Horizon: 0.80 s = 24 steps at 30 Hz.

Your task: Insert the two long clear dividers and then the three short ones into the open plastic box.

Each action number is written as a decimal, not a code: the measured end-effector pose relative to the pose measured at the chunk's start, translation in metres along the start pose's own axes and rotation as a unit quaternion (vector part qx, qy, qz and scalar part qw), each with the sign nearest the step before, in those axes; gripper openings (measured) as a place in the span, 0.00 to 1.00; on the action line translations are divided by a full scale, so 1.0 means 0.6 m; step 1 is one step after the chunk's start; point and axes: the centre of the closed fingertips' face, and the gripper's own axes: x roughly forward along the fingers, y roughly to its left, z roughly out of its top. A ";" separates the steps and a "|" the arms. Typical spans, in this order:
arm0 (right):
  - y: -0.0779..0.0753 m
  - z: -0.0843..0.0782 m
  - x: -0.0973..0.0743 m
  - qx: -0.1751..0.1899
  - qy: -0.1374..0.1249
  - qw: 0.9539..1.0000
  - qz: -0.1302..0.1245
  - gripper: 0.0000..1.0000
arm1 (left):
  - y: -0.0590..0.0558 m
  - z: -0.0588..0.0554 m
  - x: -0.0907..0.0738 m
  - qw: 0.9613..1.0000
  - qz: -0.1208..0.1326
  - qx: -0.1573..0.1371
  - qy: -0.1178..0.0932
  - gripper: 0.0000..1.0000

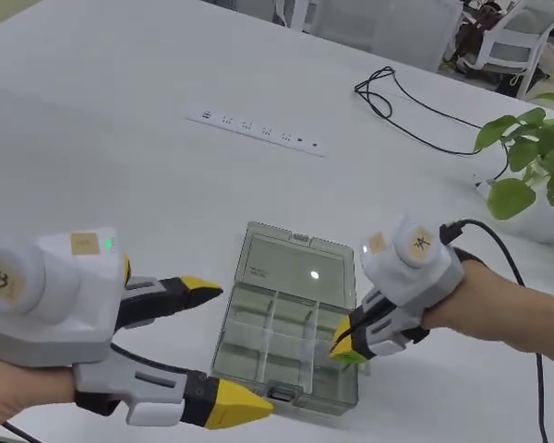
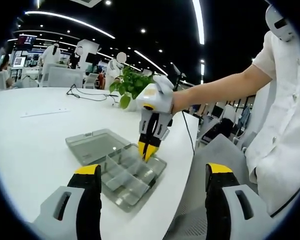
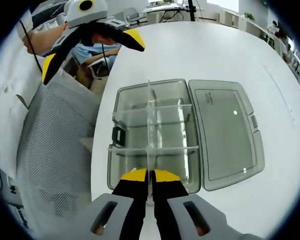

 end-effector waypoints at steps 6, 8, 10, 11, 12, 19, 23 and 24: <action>0.003 0.001 0.003 -0.028 0.010 0.999 -0.014 0.03 | -0.002 0.002 0.002 1.000 -0.002 0.000 -0.002 0.87; 0.003 0.000 0.004 -0.037 0.015 0.999 -0.023 0.03 | 0.000 0.001 0.001 1.000 0.000 -0.001 -0.001 0.87; 0.004 0.000 0.005 -0.044 0.019 0.998 -0.031 0.03 | -0.001 0.000 0.001 1.000 -0.001 -0.001 0.000 0.87; 0.003 0.000 0.005 -0.045 0.021 0.998 -0.035 0.03 | -0.001 0.000 0.001 1.000 -0.001 -0.001 0.000 0.87; 0.002 -0.001 0.005 -0.048 0.023 0.998 -0.039 0.02 | -0.001 0.000 0.001 1.000 -0.001 0.000 0.000 0.87; 0.002 -0.004 0.009 -0.063 0.039 0.995 -0.073 0.02 | 0.000 0.000 0.001 1.000 0.000 0.000 0.001 0.87; -0.001 -0.006 0.012 -0.067 0.043 0.994 -0.081 0.02 | -0.002 0.001 0.003 1.000 -0.001 0.000 0.001 0.86; -0.002 -0.006 0.011 -0.069 0.043 0.993 -0.081 0.02 | -0.002 0.001 0.003 1.000 -0.001 0.001 0.002 0.86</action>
